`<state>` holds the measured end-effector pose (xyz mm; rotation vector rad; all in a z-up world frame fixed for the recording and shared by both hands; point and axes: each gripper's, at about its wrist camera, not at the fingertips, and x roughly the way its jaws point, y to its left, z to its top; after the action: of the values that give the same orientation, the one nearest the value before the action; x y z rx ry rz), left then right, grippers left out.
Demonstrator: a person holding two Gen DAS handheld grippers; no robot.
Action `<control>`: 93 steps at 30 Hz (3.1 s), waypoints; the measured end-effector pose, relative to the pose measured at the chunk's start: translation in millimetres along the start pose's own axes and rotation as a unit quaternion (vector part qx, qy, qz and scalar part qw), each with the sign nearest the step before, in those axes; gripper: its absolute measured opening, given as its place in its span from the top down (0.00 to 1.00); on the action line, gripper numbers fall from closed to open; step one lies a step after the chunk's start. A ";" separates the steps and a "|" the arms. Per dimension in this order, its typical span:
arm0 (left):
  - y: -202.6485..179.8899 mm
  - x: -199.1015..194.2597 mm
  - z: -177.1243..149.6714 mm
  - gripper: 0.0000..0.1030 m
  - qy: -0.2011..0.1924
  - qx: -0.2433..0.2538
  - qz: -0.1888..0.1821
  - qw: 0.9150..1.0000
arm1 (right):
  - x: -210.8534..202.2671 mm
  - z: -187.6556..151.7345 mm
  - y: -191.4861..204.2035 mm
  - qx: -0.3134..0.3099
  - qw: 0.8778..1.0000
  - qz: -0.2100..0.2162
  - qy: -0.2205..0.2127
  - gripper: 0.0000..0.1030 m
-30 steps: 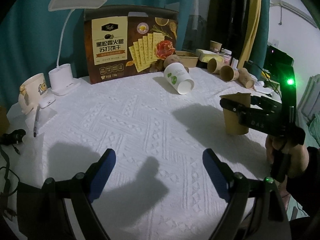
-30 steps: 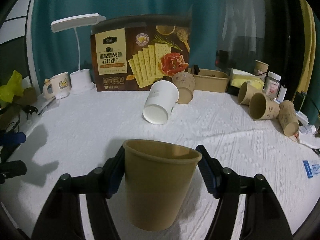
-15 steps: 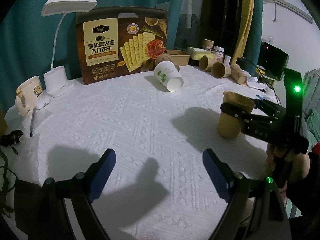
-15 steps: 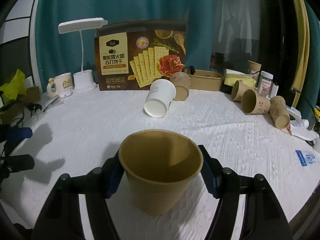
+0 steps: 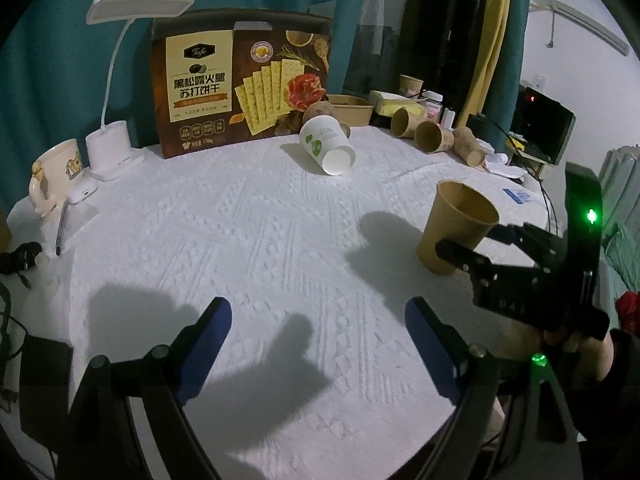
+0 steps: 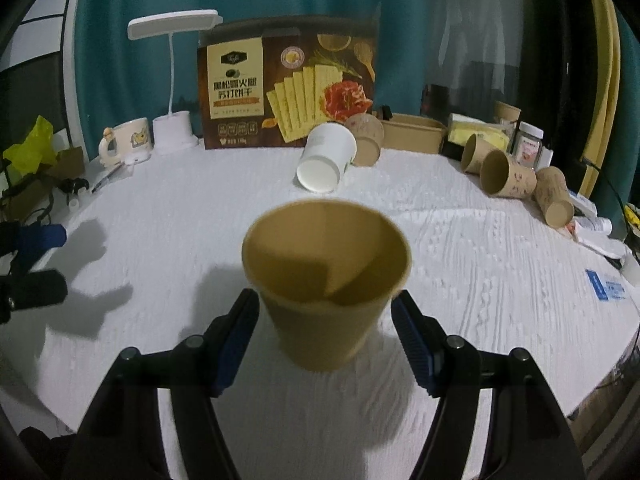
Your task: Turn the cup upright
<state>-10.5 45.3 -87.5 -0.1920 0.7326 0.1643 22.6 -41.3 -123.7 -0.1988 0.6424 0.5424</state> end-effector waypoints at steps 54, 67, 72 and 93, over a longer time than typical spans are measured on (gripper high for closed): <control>-96.0 -123.7 56.9 0.02 -0.210 0.098 -0.054 0.971 | -242.2 23.1 -71.9 0.131 0.977 -0.117 -0.123 0.32; -81.1 -140.6 64.8 0.01 -0.249 0.078 -0.033 0.965 | -259.2 48.1 -55.4 0.110 0.974 -0.115 -0.160 0.22; -70.4 -135.5 62.4 0.01 -0.242 0.066 -0.026 0.968 | -242.9 50.6 -48.0 0.108 0.978 -0.102 -0.148 0.22; -41.4 -120.6 60.1 0.01 -0.225 0.038 -0.011 0.974 | -198.8 58.6 -29.5 0.100 0.985 -0.081 -0.116 0.22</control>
<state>-51.1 9.3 42.6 -0.0835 0.2851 0.1510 -64.2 -129.3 45.3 0.0021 0.4443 0.3353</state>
